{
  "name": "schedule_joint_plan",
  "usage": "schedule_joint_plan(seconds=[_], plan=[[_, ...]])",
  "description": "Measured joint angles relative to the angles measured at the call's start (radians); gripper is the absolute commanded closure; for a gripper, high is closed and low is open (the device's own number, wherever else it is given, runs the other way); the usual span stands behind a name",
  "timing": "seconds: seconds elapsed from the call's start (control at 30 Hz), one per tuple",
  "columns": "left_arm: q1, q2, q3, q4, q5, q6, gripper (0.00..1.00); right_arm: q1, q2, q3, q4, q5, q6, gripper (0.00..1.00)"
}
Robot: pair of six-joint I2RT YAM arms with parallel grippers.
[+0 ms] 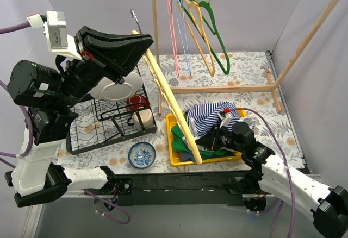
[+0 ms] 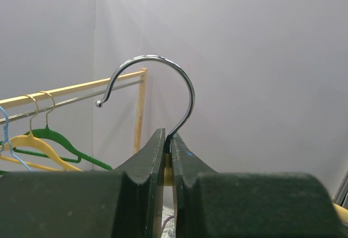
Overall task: Remove the tank top from the hanger
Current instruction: Place the tank top in the bin.
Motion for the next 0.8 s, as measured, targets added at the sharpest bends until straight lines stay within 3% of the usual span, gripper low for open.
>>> schedule_joint_plan(seconds=[0.13,0.2,0.37,0.57,0.7,0.8], plan=[[0.000,-0.006,0.000,0.000,-0.011,0.005,1.00,0.003,-0.074,0.033,-0.072,0.051,-0.002,0.26],[0.000,-0.011,-0.002,0.001,-0.014,0.009,1.00,0.004,-0.084,0.111,-0.160,0.076,-0.017,0.24],[0.000,-0.032,-0.026,0.009,-0.020,0.013,1.00,0.003,-0.079,0.340,-0.317,0.159,-0.069,0.27],[0.000,-0.048,-0.040,0.017,-0.023,0.016,1.00,0.003,-0.053,0.495,-0.405,0.301,-0.159,0.41],[0.000,-0.056,-0.049,0.024,-0.023,0.016,1.00,0.003,-0.024,0.445,-0.323,0.393,-0.205,0.55],[0.000,-0.056,-0.049,0.030,-0.026,0.016,1.00,0.003,-0.009,0.278,-0.204,0.380,-0.182,0.59]])
